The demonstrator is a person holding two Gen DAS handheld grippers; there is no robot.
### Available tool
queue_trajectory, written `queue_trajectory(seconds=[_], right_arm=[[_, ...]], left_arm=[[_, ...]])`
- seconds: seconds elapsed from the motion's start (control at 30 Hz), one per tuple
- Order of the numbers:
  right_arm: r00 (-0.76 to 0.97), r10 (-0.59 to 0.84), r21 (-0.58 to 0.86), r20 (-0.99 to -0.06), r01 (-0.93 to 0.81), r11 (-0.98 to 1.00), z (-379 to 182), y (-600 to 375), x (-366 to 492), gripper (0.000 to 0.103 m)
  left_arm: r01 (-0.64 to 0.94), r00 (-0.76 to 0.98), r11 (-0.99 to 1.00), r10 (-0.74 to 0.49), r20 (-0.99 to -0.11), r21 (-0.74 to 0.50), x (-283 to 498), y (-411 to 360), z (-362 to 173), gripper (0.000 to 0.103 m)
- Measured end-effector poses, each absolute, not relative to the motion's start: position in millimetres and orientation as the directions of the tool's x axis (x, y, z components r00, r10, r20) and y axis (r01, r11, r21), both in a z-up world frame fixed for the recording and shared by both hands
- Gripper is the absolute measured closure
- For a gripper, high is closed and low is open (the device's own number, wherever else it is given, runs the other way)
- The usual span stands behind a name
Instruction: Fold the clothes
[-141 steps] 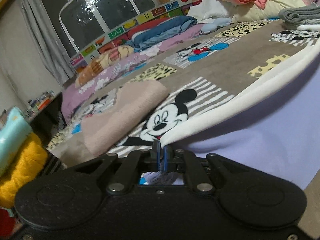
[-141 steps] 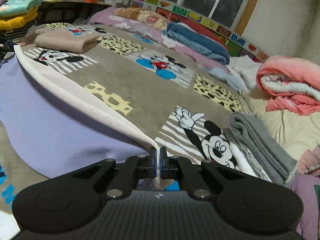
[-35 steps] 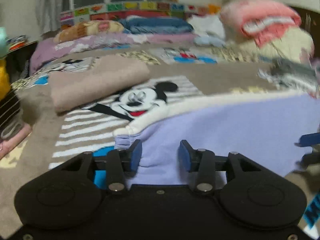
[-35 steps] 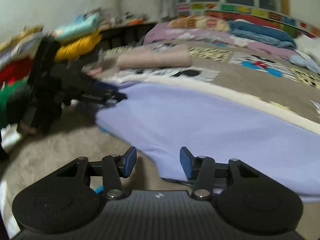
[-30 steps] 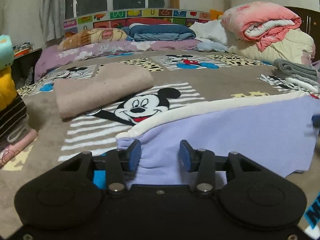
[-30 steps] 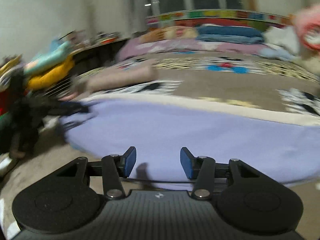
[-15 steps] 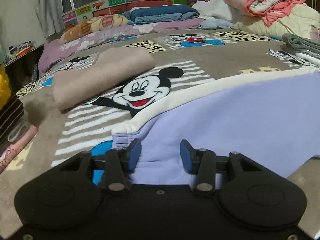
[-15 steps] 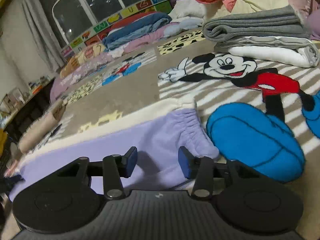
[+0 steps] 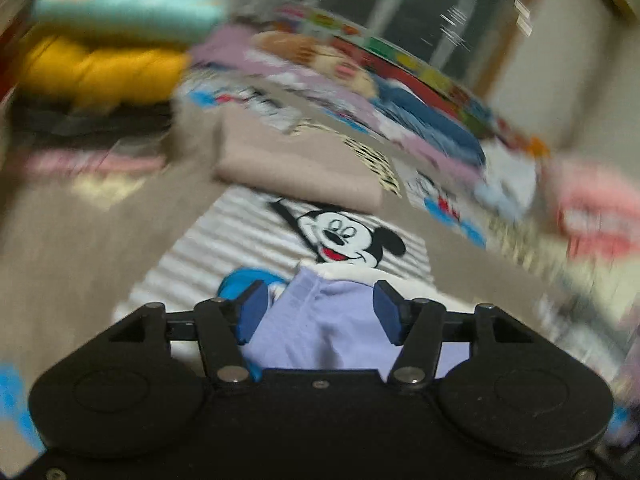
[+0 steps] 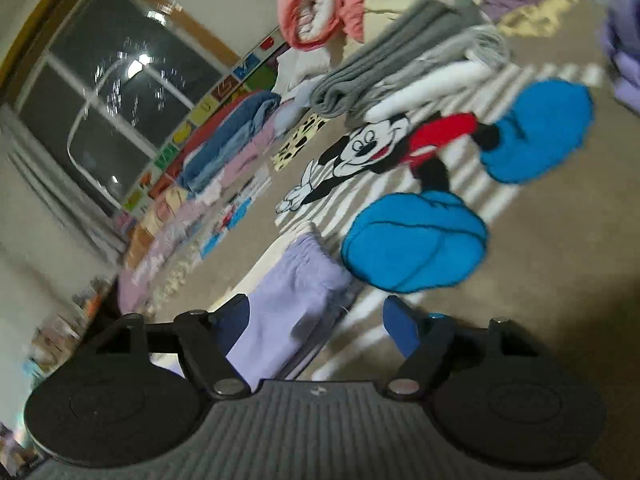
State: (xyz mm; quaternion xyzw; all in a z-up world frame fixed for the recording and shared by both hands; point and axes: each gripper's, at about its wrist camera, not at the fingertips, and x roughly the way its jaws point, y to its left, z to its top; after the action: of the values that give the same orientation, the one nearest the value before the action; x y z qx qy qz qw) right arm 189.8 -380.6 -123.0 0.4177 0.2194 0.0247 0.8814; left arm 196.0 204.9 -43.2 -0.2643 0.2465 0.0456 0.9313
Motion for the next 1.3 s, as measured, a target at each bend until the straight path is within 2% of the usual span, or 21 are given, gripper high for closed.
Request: queue_trajectory(seconds=[0.27, 0.47, 0.53, 0.87, 0.9, 0.93, 0.97, 1.0, 1.1, 1.3], right_arm=[[0.892, 0.292, 0.777, -0.345, 0.098, 0.622, -129, -384, 204, 0.030], [0.891, 0.339, 0.821, -0.303, 0.063, 0.567, -131, -391, 208, 0.030], [0.891, 0.347, 0.828, -0.293, 0.055, 0.558, -132, -393, 209, 0.031], [0.875, 0.397, 0.827, -0.275, 0.005, 0.562, -133, -399, 225, 0.031], [0.875, 0.401, 0.831, -0.271, 0.002, 0.557, -133, -400, 226, 0.031], [0.875, 0.405, 0.835, -0.267, 0.000, 0.551, -134, -401, 227, 0.031], [0.875, 0.409, 0.841, -0.260, -0.003, 0.542, -134, -403, 228, 0.031], [0.875, 0.412, 0.849, -0.253, -0.004, 0.529, -135, -405, 229, 0.033], [0.878, 0.423, 0.876, -0.225, -0.008, 0.482, -140, -413, 230, 0.036], [0.880, 0.443, 0.918, -0.172, -0.020, 0.396, -147, -425, 229, 0.039]], left_arm=[[-0.301, 0.863, 0.651, -0.126, -0.490, -0.697, 184, 210, -71, 0.046], [-0.360, 0.857, 0.460, -0.182, -0.483, -0.812, 176, 213, -92, 0.046], [-0.388, 0.849, 0.454, -0.164, -0.503, -0.802, 179, 213, -99, 0.046], [-0.380, 0.871, 0.529, -0.070, -0.486, -0.759, 214, 208, -100, 0.046], [-0.385, 0.872, 0.534, -0.057, -0.487, -0.752, 216, 207, -100, 0.050], [-0.392, 0.871, 0.536, -0.043, -0.489, -0.747, 218, 205, -101, 0.068], [-0.402, 0.871, 0.528, -0.030, -0.490, -0.748, 219, 203, -102, 0.076], [-0.400, 0.877, 0.519, -0.024, -0.481, -0.755, 218, 201, -101, 0.079], [-0.386, 0.891, 0.527, 0.000, -0.454, -0.757, 217, 190, -93, 0.081], [-0.303, 0.916, 0.676, 0.014, -0.400, -0.671, 225, 139, -45, 0.082]])
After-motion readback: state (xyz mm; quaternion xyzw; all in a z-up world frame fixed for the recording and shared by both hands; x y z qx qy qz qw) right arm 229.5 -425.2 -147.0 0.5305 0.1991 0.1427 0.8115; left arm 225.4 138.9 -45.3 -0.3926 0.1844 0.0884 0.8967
